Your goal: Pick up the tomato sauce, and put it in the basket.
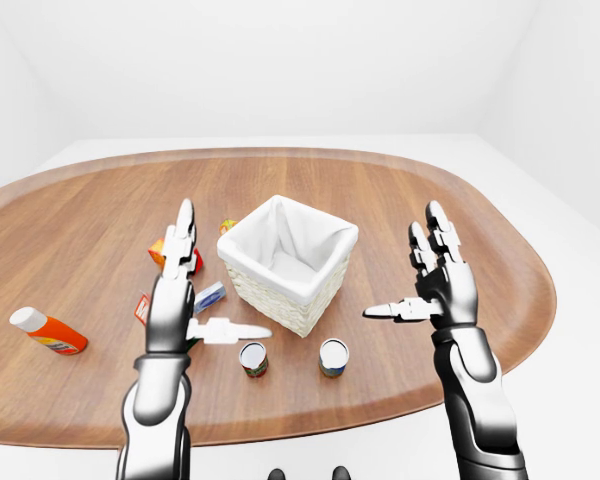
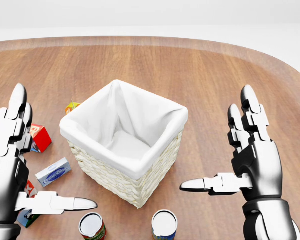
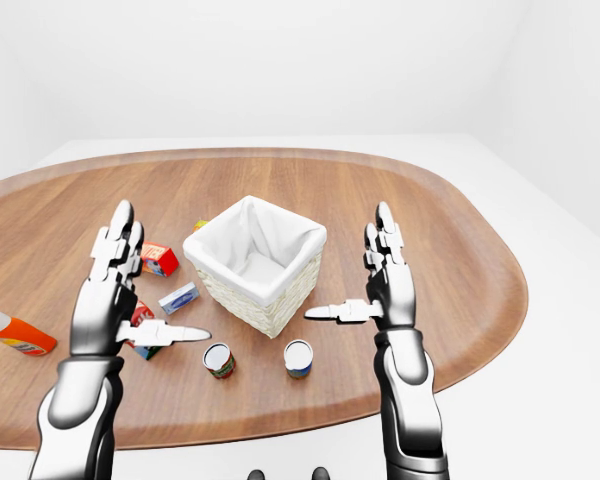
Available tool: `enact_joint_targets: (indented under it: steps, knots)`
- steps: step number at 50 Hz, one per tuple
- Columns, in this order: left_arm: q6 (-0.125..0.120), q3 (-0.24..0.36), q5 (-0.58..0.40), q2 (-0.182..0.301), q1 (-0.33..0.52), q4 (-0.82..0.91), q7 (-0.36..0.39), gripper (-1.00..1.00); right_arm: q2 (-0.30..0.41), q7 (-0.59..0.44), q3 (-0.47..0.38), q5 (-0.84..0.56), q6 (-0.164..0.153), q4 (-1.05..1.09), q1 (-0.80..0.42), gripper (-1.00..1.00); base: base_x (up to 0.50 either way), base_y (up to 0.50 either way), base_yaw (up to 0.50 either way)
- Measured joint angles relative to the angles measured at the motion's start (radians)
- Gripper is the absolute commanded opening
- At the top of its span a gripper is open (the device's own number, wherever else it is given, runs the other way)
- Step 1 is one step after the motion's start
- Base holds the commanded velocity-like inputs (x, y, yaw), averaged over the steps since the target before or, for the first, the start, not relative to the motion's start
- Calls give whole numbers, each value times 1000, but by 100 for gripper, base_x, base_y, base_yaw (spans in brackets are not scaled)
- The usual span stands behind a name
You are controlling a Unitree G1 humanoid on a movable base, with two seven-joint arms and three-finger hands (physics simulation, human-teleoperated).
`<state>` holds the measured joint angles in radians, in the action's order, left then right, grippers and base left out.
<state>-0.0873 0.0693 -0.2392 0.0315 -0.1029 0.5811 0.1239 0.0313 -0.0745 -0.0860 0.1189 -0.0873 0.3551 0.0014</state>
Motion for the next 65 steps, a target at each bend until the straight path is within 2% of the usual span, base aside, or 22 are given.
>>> enact_joint_targets:
  steps: [29,65]
  knots:
    - [0,-8,-96,-8,-68,2,34,100,-2,2,4,-3,0,-6,3,100,0,0,0]
    - [0,-49,-159,-17,-151,51,56,100,-2,2,6,-8,0,-14,4,100,0,0,0]
